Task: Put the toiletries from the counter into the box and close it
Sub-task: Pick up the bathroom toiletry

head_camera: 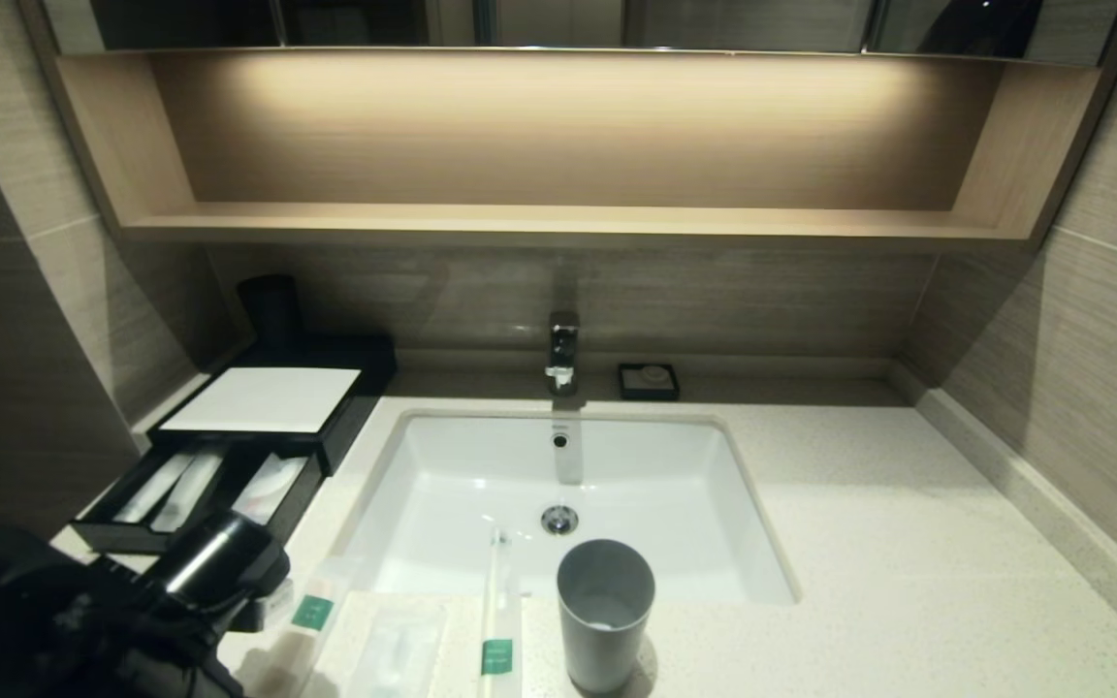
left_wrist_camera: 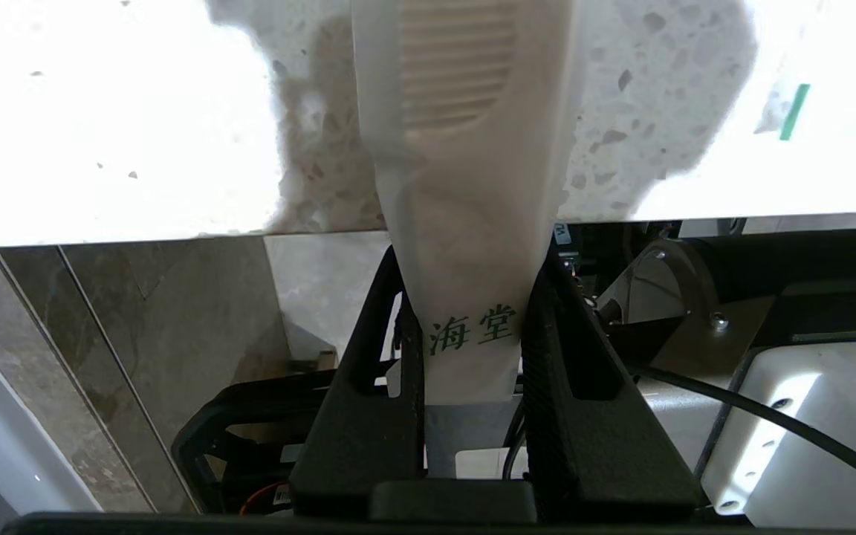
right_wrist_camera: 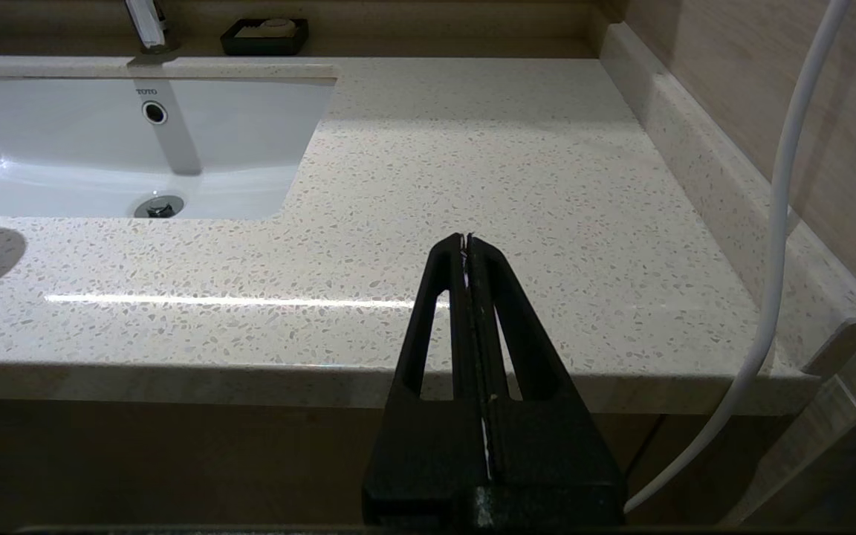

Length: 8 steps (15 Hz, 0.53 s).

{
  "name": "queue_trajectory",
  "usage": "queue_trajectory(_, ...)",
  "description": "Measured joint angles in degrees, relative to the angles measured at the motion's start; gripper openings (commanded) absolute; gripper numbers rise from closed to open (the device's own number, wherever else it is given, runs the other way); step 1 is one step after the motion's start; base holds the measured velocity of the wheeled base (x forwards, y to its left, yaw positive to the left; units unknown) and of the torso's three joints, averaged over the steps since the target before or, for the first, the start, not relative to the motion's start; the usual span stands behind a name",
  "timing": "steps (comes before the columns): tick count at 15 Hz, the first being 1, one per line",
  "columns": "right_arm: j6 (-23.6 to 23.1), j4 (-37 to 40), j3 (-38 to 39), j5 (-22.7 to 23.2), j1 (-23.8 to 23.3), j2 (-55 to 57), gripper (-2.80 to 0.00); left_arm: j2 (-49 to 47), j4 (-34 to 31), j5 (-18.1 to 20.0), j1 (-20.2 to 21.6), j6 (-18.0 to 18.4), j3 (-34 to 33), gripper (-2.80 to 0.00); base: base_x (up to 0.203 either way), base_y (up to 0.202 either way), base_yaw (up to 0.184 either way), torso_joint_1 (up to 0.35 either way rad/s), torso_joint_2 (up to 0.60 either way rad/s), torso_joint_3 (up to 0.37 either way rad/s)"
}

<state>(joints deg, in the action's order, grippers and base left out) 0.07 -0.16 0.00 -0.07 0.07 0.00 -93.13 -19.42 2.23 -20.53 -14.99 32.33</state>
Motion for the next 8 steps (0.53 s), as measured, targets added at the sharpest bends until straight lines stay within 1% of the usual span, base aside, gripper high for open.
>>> queue_trajectory(3, 0.02, 0.00, 0.00, 0.00, 0.00, 0.00, -2.80, 3.35, -1.28, -0.17, -0.05, -0.62, 0.23, -2.80, 0.000, 0.000, 0.000, 0.000, 0.00, 0.000)
queue_trajectory(8, 0.04, 0.02, 0.00, 0.00, 0.00, 0.00, -2.80, 10.07, -8.21, -0.77, 0.05, -0.73, 3.46, -2.80, 0.000, 0.000, 0.000, 0.000, 0.00, 0.000)
